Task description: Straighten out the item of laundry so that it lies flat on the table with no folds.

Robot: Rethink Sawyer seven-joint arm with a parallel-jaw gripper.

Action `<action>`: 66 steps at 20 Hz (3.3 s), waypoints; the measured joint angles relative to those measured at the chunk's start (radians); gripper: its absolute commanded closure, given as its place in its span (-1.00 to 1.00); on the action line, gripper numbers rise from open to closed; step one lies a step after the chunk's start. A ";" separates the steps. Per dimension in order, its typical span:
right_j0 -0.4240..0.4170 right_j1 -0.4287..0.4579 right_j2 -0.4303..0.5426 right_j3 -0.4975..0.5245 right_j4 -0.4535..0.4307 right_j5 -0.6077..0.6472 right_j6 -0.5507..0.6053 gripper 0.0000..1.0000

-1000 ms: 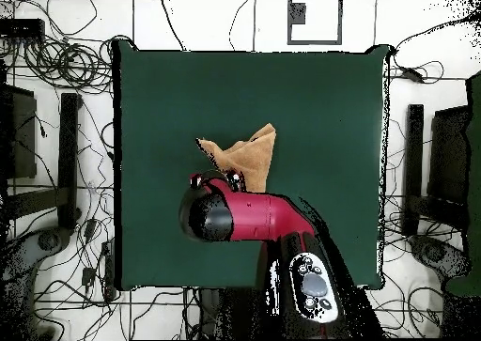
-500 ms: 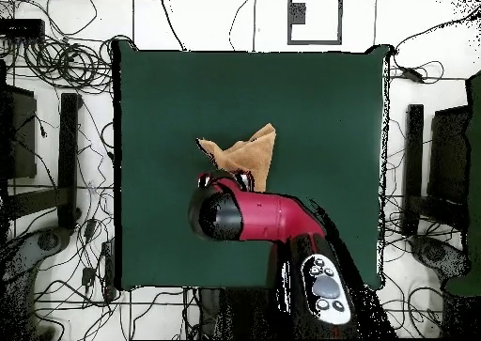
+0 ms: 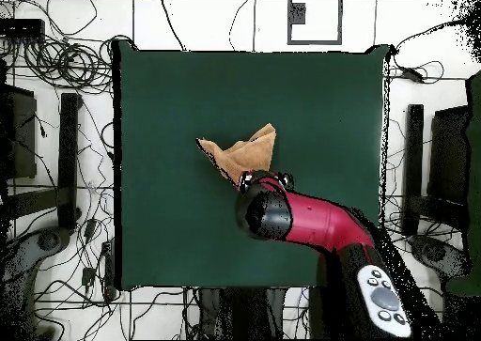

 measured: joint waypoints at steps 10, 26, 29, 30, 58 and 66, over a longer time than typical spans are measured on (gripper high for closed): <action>-0.045 0.011 0.005 0.001 -0.050 0.002 0.000 -1.00; -0.036 0.013 0.015 0.002 -0.065 0.002 0.000 -1.00; -0.026 0.013 0.015 0.002 -0.065 0.002 0.000 -1.00; -0.021 0.013 0.015 0.002 -0.065 0.002 0.000 -1.00; 0.066 0.056 0.015 0.019 -0.065 0.002 0.000 -1.00; 0.066 0.010 0.015 0.065 -0.064 0.002 0.000 -1.00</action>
